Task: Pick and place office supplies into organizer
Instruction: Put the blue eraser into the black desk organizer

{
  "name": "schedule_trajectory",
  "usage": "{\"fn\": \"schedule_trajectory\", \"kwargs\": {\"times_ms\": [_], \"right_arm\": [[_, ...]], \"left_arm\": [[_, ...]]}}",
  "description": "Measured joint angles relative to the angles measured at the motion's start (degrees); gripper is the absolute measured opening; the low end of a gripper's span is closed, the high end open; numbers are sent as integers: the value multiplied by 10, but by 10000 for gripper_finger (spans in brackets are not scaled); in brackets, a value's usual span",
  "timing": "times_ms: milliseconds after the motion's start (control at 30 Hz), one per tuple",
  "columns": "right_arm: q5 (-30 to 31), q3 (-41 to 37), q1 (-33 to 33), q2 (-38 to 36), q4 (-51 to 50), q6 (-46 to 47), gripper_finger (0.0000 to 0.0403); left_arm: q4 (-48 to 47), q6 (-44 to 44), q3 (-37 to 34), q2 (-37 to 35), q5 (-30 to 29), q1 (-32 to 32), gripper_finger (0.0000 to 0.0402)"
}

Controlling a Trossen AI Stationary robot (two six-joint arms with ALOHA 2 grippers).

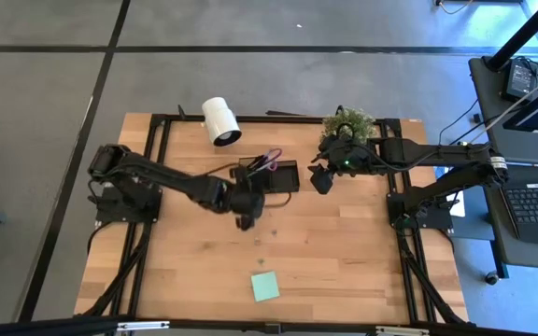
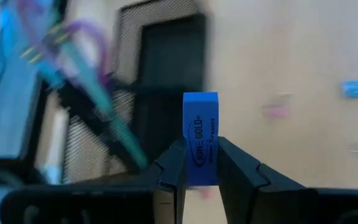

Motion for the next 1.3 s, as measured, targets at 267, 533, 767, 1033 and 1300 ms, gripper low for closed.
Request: {"fn": "schedule_trajectory", "kwargs": {"times_ms": [267, 533, 767, 1033, 1300], "right_arm": [[0, 0, 0, 0, 0, -1, 244], [0, 0, 0, 0, 0, -14, 244], [0, 0, 0, 0, 0, -16, 244], [0, 0, 0, 0, -3, -17, 244], [0, 0, -1, 0, -6, -17, 244]], "left_arm": [[93, 2, -72, 0, 28, 62, 68], [177, 62, -101, 0, 41, 84, 68], [176, 71, -102, 17, 41, 109, 68], [192, 71, -102, 44, 61, 124, 68], [193, 79, -101, 63, 89, 125, 68]]}}
